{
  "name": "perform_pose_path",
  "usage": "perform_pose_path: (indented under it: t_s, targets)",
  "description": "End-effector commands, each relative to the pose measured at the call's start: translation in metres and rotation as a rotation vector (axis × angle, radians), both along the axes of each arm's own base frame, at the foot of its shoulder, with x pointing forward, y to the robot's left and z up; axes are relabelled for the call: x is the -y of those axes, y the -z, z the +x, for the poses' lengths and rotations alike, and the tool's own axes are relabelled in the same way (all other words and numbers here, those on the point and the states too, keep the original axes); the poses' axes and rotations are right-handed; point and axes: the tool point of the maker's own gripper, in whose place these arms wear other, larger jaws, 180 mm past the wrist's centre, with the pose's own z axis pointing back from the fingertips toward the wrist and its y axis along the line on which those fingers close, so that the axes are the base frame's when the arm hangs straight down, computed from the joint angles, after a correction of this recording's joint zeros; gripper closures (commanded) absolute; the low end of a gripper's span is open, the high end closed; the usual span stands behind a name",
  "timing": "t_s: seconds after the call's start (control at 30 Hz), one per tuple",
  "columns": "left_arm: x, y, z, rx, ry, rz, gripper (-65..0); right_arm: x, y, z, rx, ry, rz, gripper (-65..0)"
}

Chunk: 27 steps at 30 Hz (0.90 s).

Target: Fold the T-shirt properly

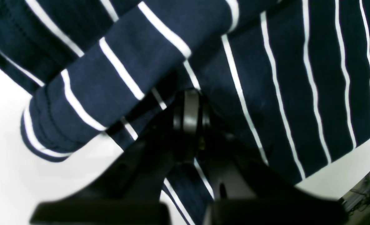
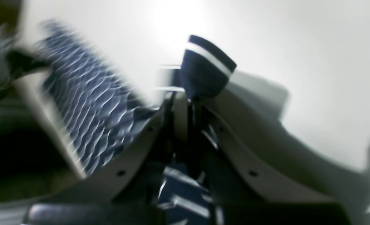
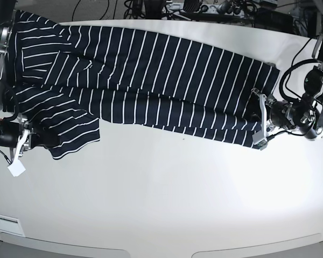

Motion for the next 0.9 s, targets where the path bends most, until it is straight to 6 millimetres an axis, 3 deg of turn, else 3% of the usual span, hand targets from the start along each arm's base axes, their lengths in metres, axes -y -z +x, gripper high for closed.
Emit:
perform_pose_path:
  t_s: [0.0,0.37,0.53,0.87]
  targets:
    - [-0.017,0.005,-0.011,-0.051,0.004,0.073,0.0,0.005,-0.016,0.001,0.05,-0.016,-0.029,0.0]
    - [-0.013,0.004,-0.013,-0.059,0.005,0.054,0.0,-0.056,-0.037,-0.091,0.205,-0.32,-0.187,0.0]
    - [-0.013,0.004,-0.013,-0.059,0.005,0.054,0.0,-0.059,-0.049,-0.126,0.252,-0.341,-0.239,0.0]
    - [-0.008,0.003,-0.014,-0.065,0.002,0.025,0.0,-0.066,-0.042,-0.196,0.16,-0.405,-0.277,0.0]
